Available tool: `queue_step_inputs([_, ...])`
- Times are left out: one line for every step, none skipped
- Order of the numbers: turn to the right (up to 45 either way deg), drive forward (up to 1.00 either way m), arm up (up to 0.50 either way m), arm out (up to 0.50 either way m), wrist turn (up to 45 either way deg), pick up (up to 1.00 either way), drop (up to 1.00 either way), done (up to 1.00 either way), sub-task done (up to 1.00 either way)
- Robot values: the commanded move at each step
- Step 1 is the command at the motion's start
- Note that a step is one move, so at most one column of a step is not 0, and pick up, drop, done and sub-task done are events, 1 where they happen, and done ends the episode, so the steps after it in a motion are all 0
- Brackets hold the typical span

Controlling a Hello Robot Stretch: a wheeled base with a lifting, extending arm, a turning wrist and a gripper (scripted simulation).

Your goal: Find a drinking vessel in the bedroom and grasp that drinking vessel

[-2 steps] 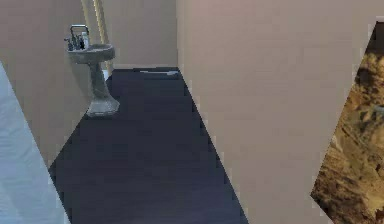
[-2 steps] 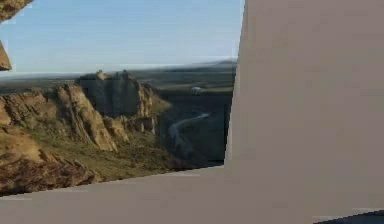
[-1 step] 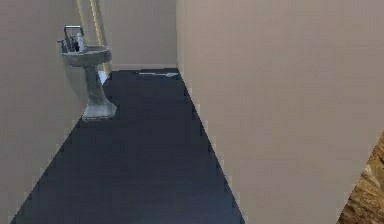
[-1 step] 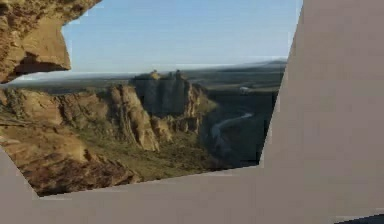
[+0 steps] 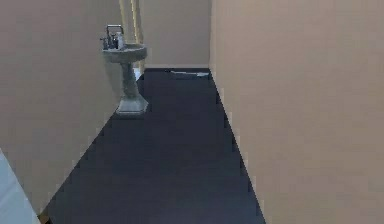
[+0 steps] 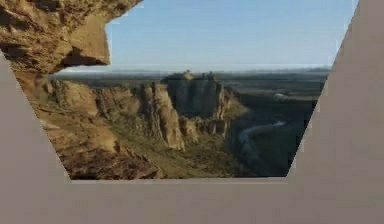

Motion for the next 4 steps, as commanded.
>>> queue_step_inputs([0.0, 0.6, 0.0, 0.0, 0.0, 0.0, 0.0, 0.0, 0.0])
queue_step_inputs([-6.0, 0.0, 0.0, 0.0, 0.0, 0.0, 0.0, 0.0, 0.0])
queue_step_inputs([0.0, 1.0, 0.0, 0.0, 0.0, 0.0, 0.0, 0.0, 0.0])
queue_step_inputs([0.0, 1.0, 0.0, 0.0, 0.0, 0.0, 0.0, 0.0, 0.0])
